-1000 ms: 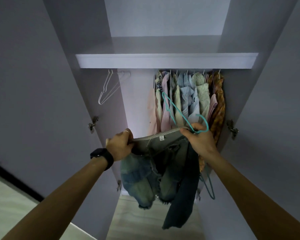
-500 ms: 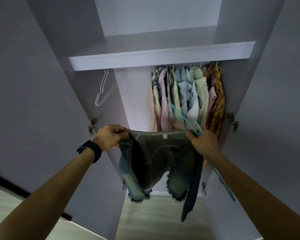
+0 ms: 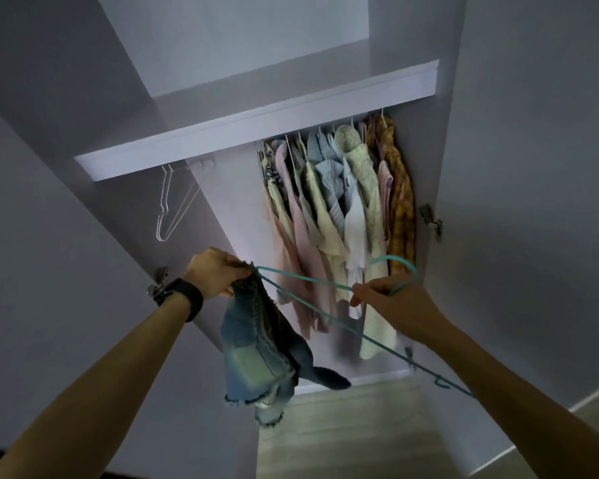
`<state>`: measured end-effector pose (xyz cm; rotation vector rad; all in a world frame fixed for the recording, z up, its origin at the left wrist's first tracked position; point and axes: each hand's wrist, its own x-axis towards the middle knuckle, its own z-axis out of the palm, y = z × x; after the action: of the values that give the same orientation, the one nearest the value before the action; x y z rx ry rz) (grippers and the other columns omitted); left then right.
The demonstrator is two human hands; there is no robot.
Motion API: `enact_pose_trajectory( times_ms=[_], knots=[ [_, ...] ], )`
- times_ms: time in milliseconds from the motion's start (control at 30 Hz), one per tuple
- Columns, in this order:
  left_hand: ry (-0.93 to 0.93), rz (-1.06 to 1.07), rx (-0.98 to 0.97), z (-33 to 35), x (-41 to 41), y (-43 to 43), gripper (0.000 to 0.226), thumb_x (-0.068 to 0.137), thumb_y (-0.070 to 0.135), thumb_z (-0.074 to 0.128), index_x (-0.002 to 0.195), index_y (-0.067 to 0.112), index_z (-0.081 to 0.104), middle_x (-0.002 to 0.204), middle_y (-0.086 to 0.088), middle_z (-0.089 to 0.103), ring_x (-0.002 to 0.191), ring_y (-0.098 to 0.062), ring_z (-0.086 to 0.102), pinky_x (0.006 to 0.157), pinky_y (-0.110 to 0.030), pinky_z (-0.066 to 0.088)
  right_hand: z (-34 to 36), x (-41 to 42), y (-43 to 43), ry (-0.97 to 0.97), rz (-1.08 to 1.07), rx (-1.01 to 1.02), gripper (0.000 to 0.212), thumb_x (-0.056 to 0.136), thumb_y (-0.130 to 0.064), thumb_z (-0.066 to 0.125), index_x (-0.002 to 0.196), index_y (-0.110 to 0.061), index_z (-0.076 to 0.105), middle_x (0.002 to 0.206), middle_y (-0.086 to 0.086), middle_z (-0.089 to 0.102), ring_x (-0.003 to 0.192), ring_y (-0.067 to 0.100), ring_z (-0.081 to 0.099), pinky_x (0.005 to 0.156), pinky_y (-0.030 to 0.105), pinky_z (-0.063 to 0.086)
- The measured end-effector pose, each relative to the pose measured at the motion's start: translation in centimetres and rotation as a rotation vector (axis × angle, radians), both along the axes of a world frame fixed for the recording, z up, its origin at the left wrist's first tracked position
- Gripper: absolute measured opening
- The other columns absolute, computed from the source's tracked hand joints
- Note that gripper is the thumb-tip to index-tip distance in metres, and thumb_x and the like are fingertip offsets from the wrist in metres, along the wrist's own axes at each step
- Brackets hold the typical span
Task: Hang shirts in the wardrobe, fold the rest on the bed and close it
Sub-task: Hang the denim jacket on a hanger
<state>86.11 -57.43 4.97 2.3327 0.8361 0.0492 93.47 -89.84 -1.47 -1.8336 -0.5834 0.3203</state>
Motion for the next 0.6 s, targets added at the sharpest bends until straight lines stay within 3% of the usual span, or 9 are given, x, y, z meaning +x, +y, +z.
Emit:
enact_pose_trajectory(
  times_ms=[200,267,333,433,467,533,600],
  knots=[
    [-0.043,0.034,0.139,1.1,0.8,0.8,0.013,0.082,0.032,0.077,0.071,0.028,0.074,0.061,0.009,0.072,0.055,-0.015,0.071,0.069,-0.034,0.063,-0.2,0.7,1.0,-0.027,-0.024,0.034,0.029,0.093,-0.033,0.068,0.066,-0.037,0.078,0.042,-0.008,0.046,0.042,0.006,0.039,0.047,0.021,0.033],
    [-0.064,0.056,0.153,1.4,0.5,1.3,0.013,0.082,0.032,0.076,0.07,0.028,0.074,0.062,0.008,0.072,0.055,-0.016,0.072,0.072,-0.035,0.063,-0.4,0.7,1.4,-0.02,-0.004,0.037,0.03,0.092,-0.031,0.069,0.064,-0.037,0.077,0.041,-0.009,0.047,0.04,0.004,0.039,0.045,0.017,0.032],
    [-0.095,0.033,0.13,1.5,0.3,0.9,0.011,0.082,0.03,0.078,0.072,0.03,0.074,0.063,0.01,0.072,0.055,-0.015,0.071,0.07,-0.033,0.063,-0.5,0.4,2.0,-0.005,0.006,0.043,0.026,0.093,-0.028,0.069,0.069,-0.029,0.08,0.039,-0.011,0.047,0.038,0.003,0.04,0.042,0.011,0.029],
    [-0.114,-0.073,0.174,1.6,0.3,-1.0,0.009,0.083,0.03,0.077,0.075,0.031,0.075,0.067,0.011,0.073,0.053,-0.009,0.07,0.063,-0.02,0.057,-0.3,0.7,3.6,0.01,0.04,-0.001,0.029,0.091,-0.03,0.068,0.079,-0.006,0.078,0.047,-0.006,0.049,0.043,0.003,0.043,0.046,0.014,0.033],
    [-0.123,-0.097,0.19,1.7,0.3,-1.6,0.008,0.084,0.03,0.077,0.076,0.03,0.076,0.068,0.009,0.074,0.053,-0.008,0.069,0.06,-0.016,0.055,-0.1,0.9,4.1,0.039,0.061,-0.038,0.03,0.09,-0.032,0.068,0.079,-0.006,0.078,0.048,-0.005,0.05,0.044,0.003,0.044,0.047,0.014,0.033],
    [-0.153,-0.131,0.178,1.9,0.2,-2.8,0.006,0.085,0.029,0.076,0.08,0.029,0.078,0.07,0.007,0.075,0.053,-0.008,0.069,0.058,-0.013,0.054,0.6,1.2,5.0,0.086,0.124,-0.097,0.028,0.09,-0.031,0.069,0.064,-0.025,0.078,0.044,-0.012,0.05,0.043,-0.001,0.047,0.046,0.01,0.033],
    [-0.187,-0.19,0.15,1.9,-0.2,-4.2,0.008,0.085,0.028,0.077,0.079,0.033,0.076,0.07,0.013,0.074,0.051,-0.007,0.067,0.056,-0.011,0.052,0.9,1.4,6.3,0.035,0.159,-0.141,0.039,0.089,-0.026,0.069,0.05,-0.027,0.069,0.042,-0.013,0.051,0.042,-0.001,0.047,0.046,0.008,0.034]
  ],
)
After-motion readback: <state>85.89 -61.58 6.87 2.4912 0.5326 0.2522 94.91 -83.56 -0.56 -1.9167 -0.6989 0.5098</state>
